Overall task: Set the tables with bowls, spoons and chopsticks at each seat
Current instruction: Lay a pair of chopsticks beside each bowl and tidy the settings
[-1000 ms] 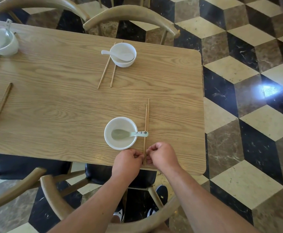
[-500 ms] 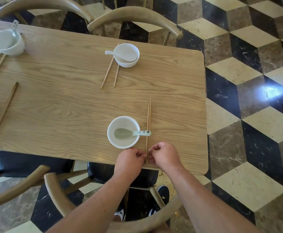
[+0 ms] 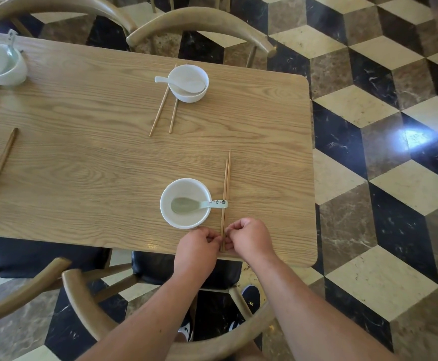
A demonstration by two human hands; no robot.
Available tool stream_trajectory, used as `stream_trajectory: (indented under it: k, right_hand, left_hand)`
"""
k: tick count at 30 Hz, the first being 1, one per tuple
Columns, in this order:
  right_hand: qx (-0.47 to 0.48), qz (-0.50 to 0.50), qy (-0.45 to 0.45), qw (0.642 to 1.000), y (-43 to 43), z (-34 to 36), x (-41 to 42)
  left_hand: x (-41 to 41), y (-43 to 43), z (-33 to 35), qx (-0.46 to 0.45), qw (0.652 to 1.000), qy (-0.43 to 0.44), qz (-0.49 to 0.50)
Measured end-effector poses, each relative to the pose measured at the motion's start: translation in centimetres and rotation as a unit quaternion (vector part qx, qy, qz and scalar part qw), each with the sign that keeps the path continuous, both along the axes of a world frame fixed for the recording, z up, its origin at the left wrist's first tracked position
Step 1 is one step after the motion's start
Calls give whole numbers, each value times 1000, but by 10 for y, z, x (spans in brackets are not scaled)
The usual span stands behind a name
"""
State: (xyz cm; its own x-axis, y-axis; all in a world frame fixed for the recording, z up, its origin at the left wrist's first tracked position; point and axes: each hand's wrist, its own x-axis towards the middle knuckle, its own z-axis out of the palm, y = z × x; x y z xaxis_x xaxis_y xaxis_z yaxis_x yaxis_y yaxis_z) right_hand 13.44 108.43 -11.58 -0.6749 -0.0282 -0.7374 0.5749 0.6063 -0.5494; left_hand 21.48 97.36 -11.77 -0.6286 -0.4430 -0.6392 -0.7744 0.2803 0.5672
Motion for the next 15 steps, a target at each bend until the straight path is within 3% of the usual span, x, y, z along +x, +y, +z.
stream_trajectory:
  k: [15]
  right_hand:
    - [-23,24,-4,999,5,14,-1]
  left_hand:
    - [1,-2,10,19,1000,1,11]
